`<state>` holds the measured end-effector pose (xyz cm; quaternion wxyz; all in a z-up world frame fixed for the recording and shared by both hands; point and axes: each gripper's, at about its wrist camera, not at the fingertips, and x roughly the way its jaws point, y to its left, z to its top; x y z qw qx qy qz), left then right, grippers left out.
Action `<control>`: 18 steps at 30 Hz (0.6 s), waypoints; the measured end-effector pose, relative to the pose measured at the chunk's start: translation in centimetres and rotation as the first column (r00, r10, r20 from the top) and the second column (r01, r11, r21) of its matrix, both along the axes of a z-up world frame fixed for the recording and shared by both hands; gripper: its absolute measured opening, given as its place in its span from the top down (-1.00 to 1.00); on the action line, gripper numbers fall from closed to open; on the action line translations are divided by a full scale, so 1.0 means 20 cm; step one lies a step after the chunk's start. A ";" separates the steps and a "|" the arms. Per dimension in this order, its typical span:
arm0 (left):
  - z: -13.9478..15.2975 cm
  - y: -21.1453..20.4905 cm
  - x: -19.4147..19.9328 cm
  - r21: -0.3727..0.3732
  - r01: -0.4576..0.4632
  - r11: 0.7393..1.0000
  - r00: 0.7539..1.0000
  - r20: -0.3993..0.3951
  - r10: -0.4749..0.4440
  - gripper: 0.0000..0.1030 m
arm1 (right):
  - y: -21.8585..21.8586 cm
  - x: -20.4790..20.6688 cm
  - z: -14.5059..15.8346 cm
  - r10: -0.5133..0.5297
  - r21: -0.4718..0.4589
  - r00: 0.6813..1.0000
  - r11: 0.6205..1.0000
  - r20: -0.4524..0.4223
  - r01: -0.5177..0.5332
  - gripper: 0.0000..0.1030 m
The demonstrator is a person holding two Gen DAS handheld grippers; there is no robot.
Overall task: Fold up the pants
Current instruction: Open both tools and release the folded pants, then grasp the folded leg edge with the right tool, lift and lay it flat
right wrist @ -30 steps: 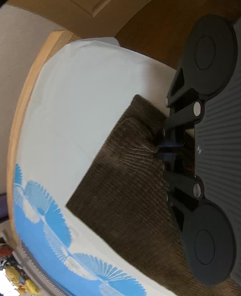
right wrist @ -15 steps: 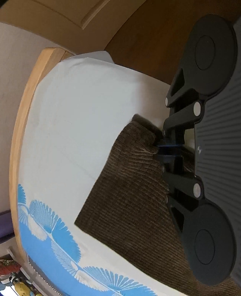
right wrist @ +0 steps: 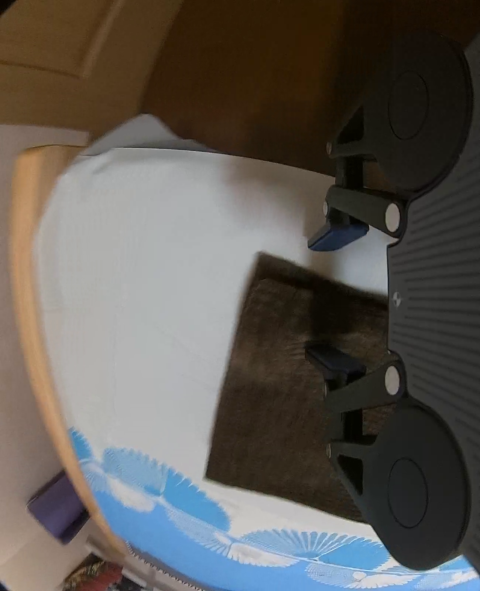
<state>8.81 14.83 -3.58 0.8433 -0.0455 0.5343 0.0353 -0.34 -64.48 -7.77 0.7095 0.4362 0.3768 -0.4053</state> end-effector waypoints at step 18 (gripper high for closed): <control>0.05 -0.31 0.02 0.092 0.171 0.981 0.980 0.089 -0.180 -0.35 | 0.10 0.10 0.14 0.051 -0.164 0.998 0.985 0.045 -0.043 0.64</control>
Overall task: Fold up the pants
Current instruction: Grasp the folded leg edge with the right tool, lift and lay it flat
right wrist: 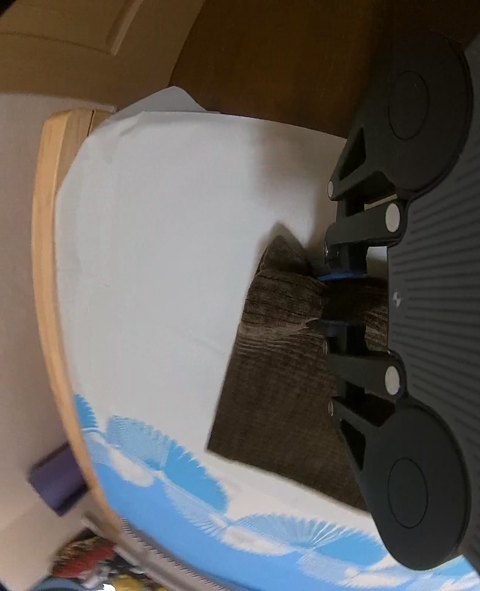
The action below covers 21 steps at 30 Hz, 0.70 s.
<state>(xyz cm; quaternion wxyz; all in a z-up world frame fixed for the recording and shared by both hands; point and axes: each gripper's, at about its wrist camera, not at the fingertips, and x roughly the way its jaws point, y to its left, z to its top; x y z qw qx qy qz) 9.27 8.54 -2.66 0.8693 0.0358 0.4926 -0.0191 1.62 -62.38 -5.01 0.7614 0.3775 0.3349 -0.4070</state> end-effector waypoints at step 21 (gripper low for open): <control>0.10 -0.02 -0.08 -0.030 0.042 0.999 0.995 0.086 -0.040 -0.44 | 2.11 0.05 0.27 0.905 -0.537 0.308 0.111 -0.293 -0.836 0.64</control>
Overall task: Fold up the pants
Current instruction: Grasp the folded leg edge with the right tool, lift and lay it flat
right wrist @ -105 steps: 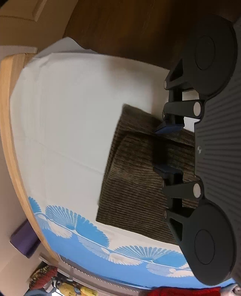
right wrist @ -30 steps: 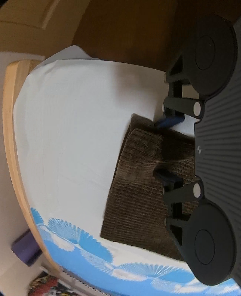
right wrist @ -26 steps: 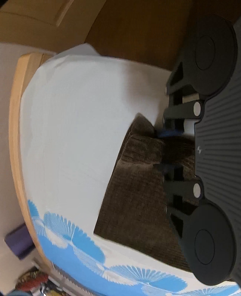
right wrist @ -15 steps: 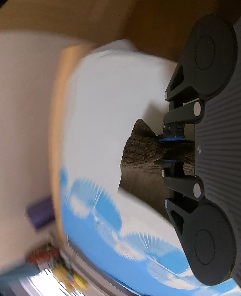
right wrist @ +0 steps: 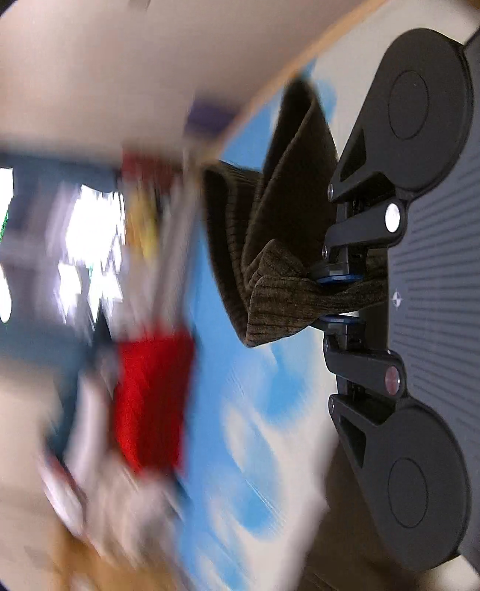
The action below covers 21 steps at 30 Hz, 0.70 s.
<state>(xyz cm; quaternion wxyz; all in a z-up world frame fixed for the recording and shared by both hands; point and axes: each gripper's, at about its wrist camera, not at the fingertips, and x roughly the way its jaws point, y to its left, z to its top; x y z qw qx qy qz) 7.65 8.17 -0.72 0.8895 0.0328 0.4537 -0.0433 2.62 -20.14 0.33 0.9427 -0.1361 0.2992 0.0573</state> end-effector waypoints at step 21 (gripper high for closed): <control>-0.06 -0.08 0.02 0.083 0.009 0.997 0.999 -0.054 -0.005 -0.49 | 0.14 0.07 -0.32 0.236 0.069 0.917 0.972 -0.321 -0.225 -0.11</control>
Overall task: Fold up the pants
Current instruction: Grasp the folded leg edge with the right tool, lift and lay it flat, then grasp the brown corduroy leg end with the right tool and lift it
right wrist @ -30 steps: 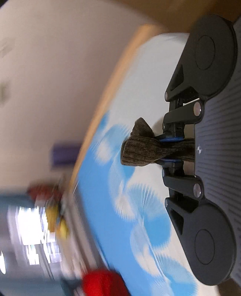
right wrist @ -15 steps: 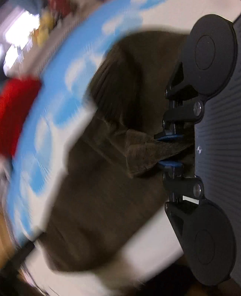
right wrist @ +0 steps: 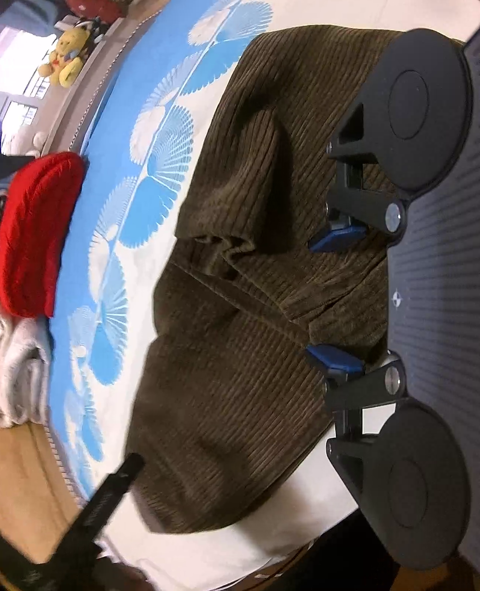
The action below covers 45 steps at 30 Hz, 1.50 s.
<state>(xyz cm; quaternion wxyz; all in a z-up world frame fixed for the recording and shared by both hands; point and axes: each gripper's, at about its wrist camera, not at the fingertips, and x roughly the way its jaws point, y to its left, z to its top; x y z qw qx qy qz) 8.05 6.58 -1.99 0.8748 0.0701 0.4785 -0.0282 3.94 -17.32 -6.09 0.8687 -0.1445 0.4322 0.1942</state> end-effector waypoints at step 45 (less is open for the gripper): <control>-0.02 -0.13 0.06 0.017 0.046 0.999 0.999 -0.010 -0.046 -0.49 | -0.01 -0.12 0.33 0.122 0.136 0.976 0.980 0.180 -0.147 0.56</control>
